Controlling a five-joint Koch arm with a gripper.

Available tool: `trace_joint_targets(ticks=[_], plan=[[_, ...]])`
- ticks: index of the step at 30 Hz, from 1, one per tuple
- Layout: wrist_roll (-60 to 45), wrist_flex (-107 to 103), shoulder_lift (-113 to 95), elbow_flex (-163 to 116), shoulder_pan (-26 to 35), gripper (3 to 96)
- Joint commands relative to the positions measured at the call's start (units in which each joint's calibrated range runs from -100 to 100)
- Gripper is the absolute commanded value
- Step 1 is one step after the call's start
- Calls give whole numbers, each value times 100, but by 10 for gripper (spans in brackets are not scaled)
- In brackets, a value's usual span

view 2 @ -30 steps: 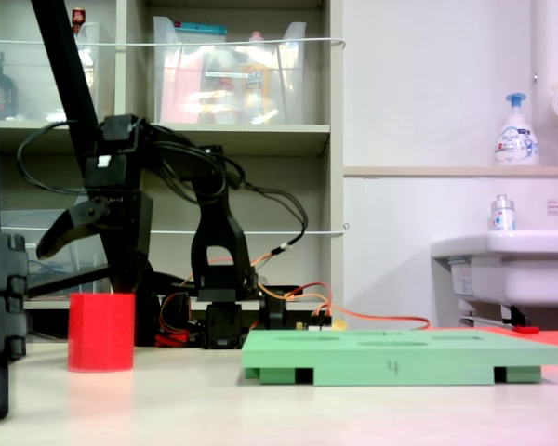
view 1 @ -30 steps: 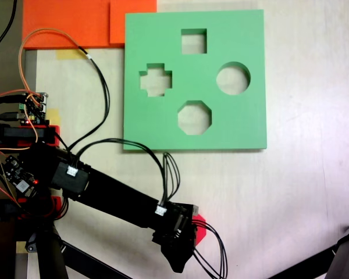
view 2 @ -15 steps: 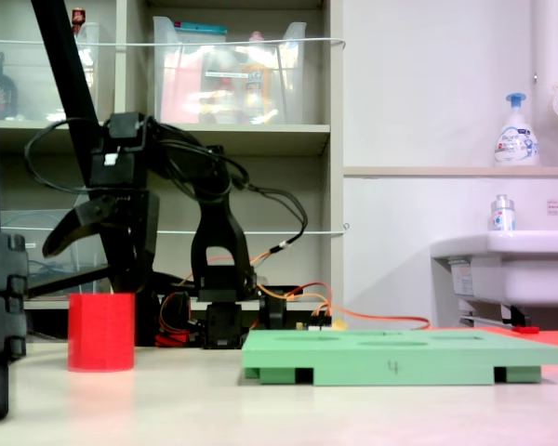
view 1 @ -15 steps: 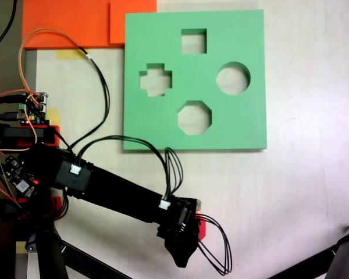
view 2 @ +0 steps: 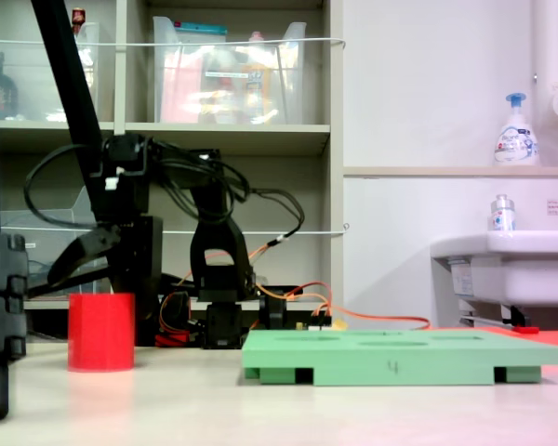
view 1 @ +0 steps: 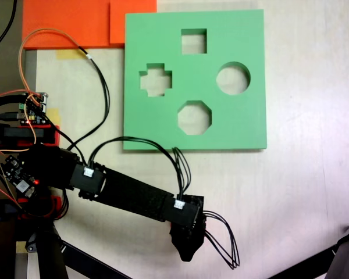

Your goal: Put the octagonal pillar block into the corresponding hole

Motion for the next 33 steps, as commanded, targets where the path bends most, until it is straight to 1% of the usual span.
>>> trace_joint_targets(ticks=[1, 9, 20, 21, 22, 23, 25, 26, 30, 33], plan=[[-137, 34, -75, -168, -15, 779], [-239, 756, -61, -826, -63, 779], [-293, 987, 64, -846, -63, 768], [-293, 987, 106, -866, -59, 748], [-293, 977, 120, -936, -59, 701], [-293, 958, 120, -1035, -63, 640], [-288, 756, 120, -1155, -122, 474], [-288, 659, 134, -1165, -127, 423], [-283, 476, 64, -1434, -176, 350], [-283, 380, -382, -1733, -210, 338]])
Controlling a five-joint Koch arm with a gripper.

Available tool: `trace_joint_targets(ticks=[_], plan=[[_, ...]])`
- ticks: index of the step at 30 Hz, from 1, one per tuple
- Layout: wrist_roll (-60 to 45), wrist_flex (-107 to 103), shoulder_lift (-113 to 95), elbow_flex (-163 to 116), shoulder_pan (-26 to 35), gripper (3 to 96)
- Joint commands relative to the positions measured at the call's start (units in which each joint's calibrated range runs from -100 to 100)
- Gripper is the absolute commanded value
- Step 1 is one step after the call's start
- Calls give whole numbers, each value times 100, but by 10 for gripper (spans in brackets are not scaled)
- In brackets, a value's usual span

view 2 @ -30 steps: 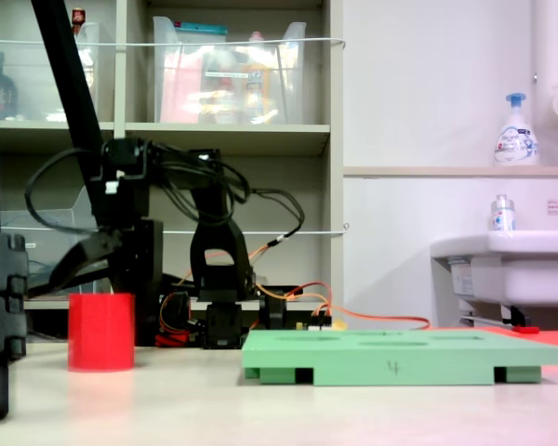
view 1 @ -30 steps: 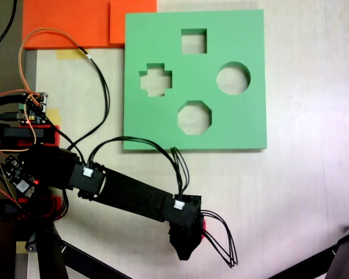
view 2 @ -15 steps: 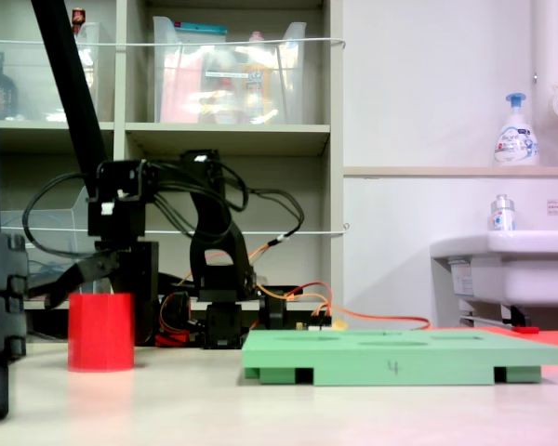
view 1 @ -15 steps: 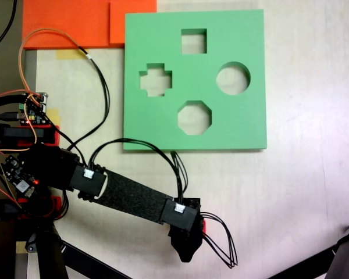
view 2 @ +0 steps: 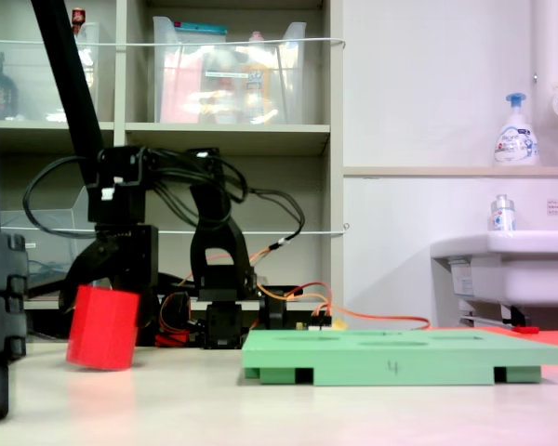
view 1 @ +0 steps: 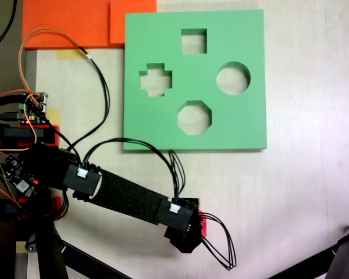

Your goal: Put the octagonal pillar block into the corresponding hole

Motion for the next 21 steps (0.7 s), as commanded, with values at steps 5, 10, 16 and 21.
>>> trace_joint_targets(ticks=[5, 10, 16, 21], plan=[[68, -487, -1222, -599, -68, 336], [278, -930, -2325, -559, -15, 336], [679, -930, -2968, 358, 400, 336], [1499, -930, -3303, 747, 1245, 336]])
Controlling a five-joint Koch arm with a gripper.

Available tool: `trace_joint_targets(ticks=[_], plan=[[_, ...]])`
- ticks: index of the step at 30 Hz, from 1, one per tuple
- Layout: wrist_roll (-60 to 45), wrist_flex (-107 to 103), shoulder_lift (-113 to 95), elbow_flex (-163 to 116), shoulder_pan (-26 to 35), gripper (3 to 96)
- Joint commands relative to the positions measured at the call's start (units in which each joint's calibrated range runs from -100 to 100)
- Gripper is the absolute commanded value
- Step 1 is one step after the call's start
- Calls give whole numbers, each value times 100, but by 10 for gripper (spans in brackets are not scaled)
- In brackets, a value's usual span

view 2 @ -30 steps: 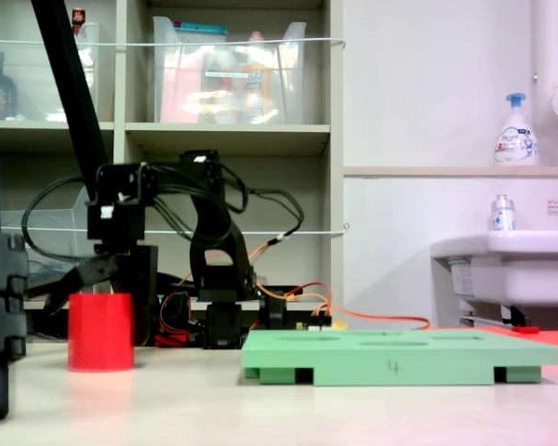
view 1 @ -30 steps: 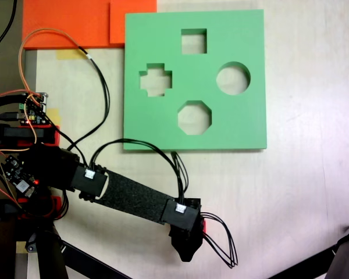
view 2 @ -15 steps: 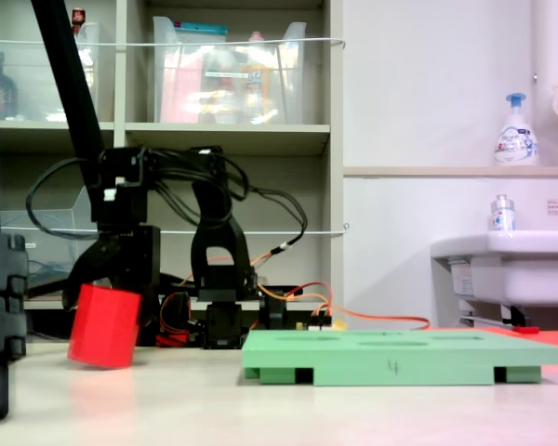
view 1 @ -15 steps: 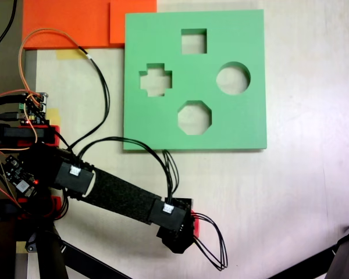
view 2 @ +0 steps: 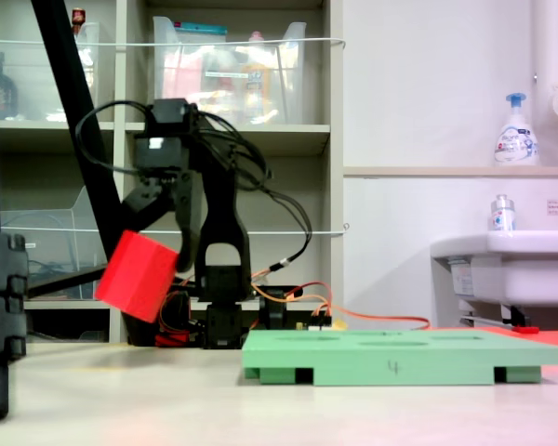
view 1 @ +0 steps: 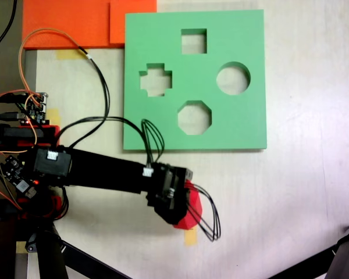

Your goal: Put the octagonal pillar block into the corresponding hole

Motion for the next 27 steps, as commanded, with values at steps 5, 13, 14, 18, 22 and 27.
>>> trace_joint_targets(ticks=[5, 13, 14, 18, 22, 27], plan=[[1128, -245, -345, 741, 1084, 336], [1475, -245, 856, 1649, 1626, 336], [1509, -245, 940, 1689, 1670, 336], [1641, -245, 1191, 1699, 1822, 336], [1739, -245, 1457, 1699, 1968, 336], [1817, -245, 1708, 1699, 2105, 336]])
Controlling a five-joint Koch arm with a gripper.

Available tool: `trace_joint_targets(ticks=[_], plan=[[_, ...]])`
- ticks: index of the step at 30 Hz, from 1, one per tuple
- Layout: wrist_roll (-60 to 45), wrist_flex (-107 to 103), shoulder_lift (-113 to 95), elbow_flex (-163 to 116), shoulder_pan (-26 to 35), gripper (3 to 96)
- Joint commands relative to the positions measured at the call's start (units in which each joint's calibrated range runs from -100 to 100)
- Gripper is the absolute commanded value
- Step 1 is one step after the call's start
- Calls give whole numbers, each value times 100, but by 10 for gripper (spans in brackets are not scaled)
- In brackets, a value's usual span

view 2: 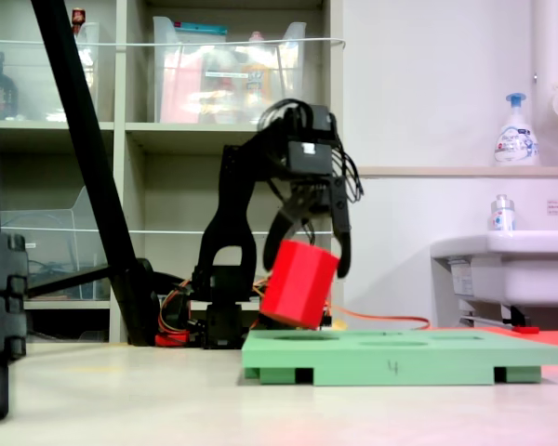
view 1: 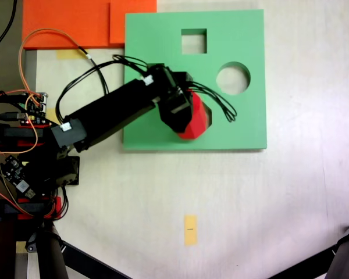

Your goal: Put the octagonal pillar block into the corresponding hole

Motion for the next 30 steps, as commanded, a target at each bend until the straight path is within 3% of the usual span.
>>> trace_joint_targets(ticks=[1, 30], plan=[[68, -186, 95, 425, 88, 336], [-54, -147, 1492, 1073, 122, 338]])
